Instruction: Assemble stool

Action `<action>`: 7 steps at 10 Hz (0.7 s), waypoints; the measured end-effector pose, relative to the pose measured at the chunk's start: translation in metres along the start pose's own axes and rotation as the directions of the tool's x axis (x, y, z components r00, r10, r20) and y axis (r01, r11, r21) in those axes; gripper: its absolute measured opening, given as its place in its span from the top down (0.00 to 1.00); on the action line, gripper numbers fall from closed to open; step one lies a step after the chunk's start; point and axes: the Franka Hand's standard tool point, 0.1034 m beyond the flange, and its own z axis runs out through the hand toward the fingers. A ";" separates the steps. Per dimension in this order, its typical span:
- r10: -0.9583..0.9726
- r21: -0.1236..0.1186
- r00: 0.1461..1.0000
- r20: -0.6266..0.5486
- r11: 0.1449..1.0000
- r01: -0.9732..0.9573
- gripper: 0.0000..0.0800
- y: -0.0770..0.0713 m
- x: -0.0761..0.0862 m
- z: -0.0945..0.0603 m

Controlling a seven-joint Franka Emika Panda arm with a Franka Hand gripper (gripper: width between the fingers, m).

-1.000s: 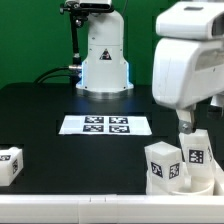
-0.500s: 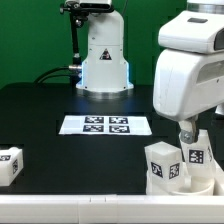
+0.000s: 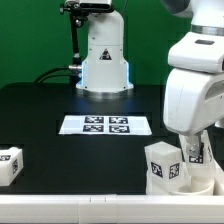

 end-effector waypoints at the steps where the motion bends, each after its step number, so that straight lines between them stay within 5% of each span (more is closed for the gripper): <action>1: 0.001 0.000 1.000 0.000 1.000 -0.001 0.33 0.000 0.000 0.000; 2: 0.001 0.000 1.000 0.000 1.000 -0.001 0.33 0.001 -0.001 0.000; 3: 0.002 0.000 1.000 0.000 1.000 -0.002 0.57 0.001 -0.001 0.000; 7: 0.148 -0.001 0.989 -0.004 0.989 -0.148 0.58 0.017 -0.008 0.000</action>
Offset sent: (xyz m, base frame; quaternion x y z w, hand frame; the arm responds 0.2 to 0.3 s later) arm 0.0000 0.0000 0.0000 0.0000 0.0000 0.0000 1.0000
